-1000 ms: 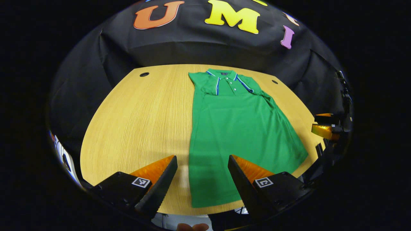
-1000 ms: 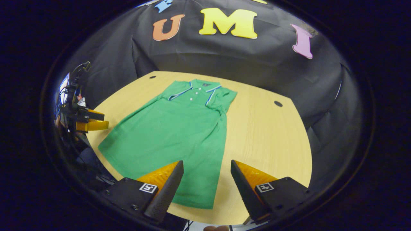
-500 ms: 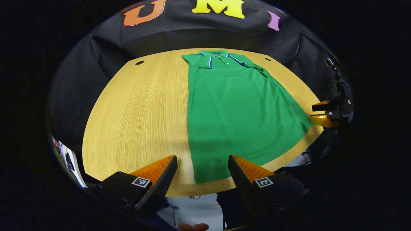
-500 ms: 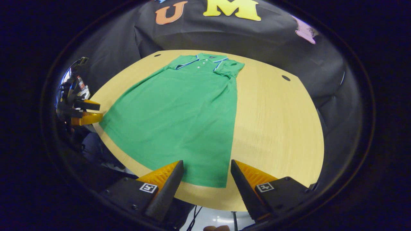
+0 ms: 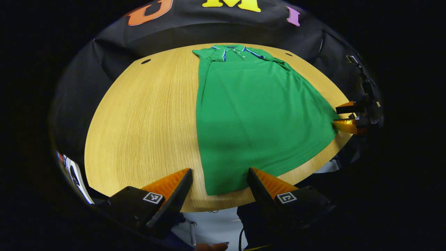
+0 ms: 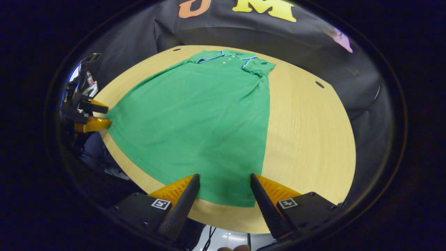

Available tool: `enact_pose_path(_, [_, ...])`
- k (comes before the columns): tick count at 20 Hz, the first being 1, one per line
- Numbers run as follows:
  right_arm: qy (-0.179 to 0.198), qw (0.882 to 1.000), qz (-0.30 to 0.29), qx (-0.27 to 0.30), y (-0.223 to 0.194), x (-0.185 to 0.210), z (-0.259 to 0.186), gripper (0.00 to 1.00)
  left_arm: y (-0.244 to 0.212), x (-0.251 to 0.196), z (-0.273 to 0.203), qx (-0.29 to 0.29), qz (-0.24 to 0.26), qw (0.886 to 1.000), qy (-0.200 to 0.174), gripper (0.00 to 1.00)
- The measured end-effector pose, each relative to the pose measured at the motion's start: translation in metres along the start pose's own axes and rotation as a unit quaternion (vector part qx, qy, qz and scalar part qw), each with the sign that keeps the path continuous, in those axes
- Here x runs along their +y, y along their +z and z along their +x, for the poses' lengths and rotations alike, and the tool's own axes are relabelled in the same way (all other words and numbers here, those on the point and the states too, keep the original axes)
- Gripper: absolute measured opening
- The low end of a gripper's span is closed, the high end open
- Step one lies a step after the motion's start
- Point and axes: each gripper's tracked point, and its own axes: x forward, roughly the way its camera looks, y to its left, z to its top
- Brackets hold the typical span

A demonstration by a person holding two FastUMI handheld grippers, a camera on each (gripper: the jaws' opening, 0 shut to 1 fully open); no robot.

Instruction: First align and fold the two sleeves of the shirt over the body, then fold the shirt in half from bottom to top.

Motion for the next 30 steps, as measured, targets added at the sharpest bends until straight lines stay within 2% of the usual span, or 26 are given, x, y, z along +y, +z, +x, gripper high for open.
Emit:
enact_pose_path(4, [0.016, 1.0, 0.015, -0.003, -0.002, -0.002, 0.001, 0.96, 0.003, -0.001, 0.002, -0.007, -0.007, 1.0, 0.007, 1.0])
enact_pose_path(8, [0.02, 1.0, 0.006, -0.006, -0.003, 0.003, 0.0, 0.96, 0.005, -0.006, 0.003, -0.017, -0.016, 1.0, 0.012, 1.0])
enact_pose_path(9, [0.023, 1.0, -0.001, -0.004, -0.002, 0.005, 0.002, 0.86, 0.007, -0.009, 0.003, -0.02, -0.011, 1.0, 0.006, 1.0])
enact_pose_path(10, [0.029, 0.999, -0.011, -0.004, 0.0, 0.01, 0.001, 0.76, 0.01, -0.011, 0.005, -0.022, -0.004, 1.0, 0.004, 0.81])
enact_pose_path(11, [0.036, 0.999, -0.02, -0.005, 0.003, 0.014, 0.001, 0.59, 0.012, -0.012, 0.006, -0.022, -0.001, 1.0, 0.0, 0.69])
enact_pose_path(13, [0.044, 0.999, -0.017, -0.001, 0.005, 0.017, 0.003, 0.24, 0.021, -0.015, 0.016, -0.019, 0.001, 1.0, -0.008, 0.55])
enact_pose_path(14, [0.052, 0.999, -0.003, 0.005, 0.007, 0.017, 0.004, 0.07, 0.026, -0.015, 0.018, -0.019, -0.002, 1.0, -0.012, 0.34])
enact_pose_path(17, [0.079, 0.995, 0.056, 0.024, 0.014, 0.021, 0.003, 0.07, 0.031, -0.019, 0.021, -0.018, -0.041, 0.998, -0.032, 0.06])
enact_pose_path(21, [0.097, 0.992, 0.074, 0.01, 0.033, 0.024, -0.008, 0.07, 0.034, -0.019, 0.011, -0.011, -0.074, 0.996, -0.054, 0.04])
enact_pose_path(24, [0.107, 0.991, 0.081, -0.003, 0.05, 0.02, -0.013, 0.06, 0.05, -0.02, 0.005, -0.021, -0.065, 0.996, -0.058, 0.03])
enact_pose_path(30, [0.113, 0.984, 0.131, -0.033, 0.09, 0.002, -0.017, 0.07, 0.092, -0.019, -0.007, -0.062, -0.045, 0.995, -0.059, 0.04])
